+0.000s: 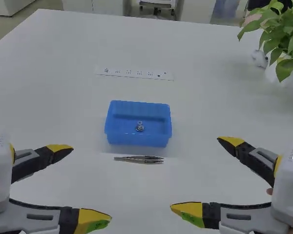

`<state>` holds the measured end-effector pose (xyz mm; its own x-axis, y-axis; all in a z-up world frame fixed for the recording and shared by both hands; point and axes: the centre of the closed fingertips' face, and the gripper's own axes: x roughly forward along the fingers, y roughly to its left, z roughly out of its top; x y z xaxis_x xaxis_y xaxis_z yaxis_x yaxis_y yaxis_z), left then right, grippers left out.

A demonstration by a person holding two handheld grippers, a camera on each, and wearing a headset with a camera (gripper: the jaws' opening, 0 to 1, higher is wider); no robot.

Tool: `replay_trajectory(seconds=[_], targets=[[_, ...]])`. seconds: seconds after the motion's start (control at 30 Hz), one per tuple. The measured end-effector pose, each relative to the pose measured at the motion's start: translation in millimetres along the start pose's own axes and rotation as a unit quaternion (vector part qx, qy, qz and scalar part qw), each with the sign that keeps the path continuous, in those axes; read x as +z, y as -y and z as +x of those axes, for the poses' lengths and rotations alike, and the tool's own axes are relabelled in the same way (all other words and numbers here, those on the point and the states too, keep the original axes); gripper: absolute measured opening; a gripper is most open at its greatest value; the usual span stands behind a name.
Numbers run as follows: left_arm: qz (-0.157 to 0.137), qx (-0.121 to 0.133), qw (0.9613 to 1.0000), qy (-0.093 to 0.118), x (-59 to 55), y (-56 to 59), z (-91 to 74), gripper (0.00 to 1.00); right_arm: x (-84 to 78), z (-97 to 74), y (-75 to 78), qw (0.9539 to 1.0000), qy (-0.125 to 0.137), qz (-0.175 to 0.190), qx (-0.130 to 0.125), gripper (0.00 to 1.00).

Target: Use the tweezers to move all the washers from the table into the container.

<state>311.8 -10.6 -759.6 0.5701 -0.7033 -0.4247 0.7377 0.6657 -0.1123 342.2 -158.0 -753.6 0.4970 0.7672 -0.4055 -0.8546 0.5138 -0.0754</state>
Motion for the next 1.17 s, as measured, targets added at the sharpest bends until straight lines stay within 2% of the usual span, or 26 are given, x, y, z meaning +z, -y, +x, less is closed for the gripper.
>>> replay_trajectory(seconds=[0.37,0.43,0.6,0.9,1.17], targets=[[-0.001,0.016,0.9999,0.004,-1.2,15.8,-15.1,0.99,-2.9,-11.8,-10.4,1.0,-0.002,0.006,-0.007,1.0],[-0.009,0.02,0.9997,0.007,-0.3,19.9,-15.8,0.99,-6.4,-13.8,-10.5,0.9999,-0.011,0.007,-0.009,1.0],[-0.009,0.025,0.9996,0.012,-1.2,27.5,-15.3,0.99,-4.7,-17.9,-10.3,0.9997,-0.006,0.019,-0.014,1.0],[-0.011,0.027,0.9995,0.012,-1.9,31.6,-18.7,0.99,-0.4,-23.0,-12.1,0.9997,-0.005,0.016,-0.017,0.99],[-0.018,0.033,0.9989,0.029,5.6,29.2,-18.3,0.99,-0.5,-26.0,-12.2,0.9995,-0.01,0.02,-0.023,0.97]])
